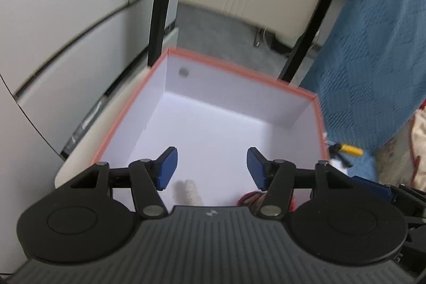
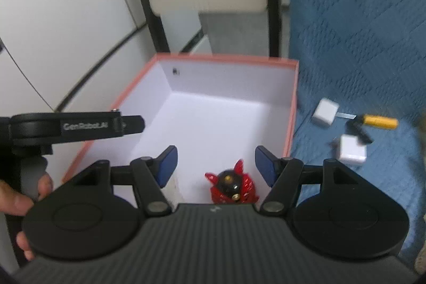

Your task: Organize rigid objects

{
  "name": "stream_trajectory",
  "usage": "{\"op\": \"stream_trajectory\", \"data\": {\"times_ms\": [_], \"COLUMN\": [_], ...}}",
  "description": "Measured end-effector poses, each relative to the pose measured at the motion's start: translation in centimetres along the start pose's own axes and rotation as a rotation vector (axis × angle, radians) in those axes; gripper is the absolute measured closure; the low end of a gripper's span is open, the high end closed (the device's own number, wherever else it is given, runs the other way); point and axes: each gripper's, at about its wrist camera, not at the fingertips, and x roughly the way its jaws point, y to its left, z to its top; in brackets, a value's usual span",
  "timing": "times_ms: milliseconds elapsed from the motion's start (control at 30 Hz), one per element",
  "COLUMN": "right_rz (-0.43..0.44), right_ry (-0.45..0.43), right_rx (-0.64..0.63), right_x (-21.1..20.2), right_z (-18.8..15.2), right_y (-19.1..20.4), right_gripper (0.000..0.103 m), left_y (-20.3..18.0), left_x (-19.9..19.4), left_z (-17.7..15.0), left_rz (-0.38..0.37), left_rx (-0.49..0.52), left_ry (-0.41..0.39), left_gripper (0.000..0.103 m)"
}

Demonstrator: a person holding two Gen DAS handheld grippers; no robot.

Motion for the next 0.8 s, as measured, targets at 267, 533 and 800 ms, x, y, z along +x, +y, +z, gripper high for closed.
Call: {"op": "stream_trajectory", "data": {"times_ms": [267,533,800], "right_rz": [-0.026,-0.057,-0.101], "right_ry": [-0.120,-0.201,-0.236], "right_rx": [0.030,0.066,0.091], "right_x": [-6.2,-11.7,-15.8], "right_z": [0.0,-1.6,-4.9], "right_y": [-1.3,-3.3,-5.9], "right_gripper": [0.036,0.036,0.036], "left_y": [-2.6,-6.2,-8.8], "left_x": [-7.2,-11.8,-15.0], "left_z": [-0.9,-2.9,-5.9], "left_rz": [-0.028,-0.089,-0.139], "left_rx": [0.023,0.081,0.118], "left_ry": [-0.118,-0.170,-0.198], "left_gripper": [0.039,0.039,0.039]}}
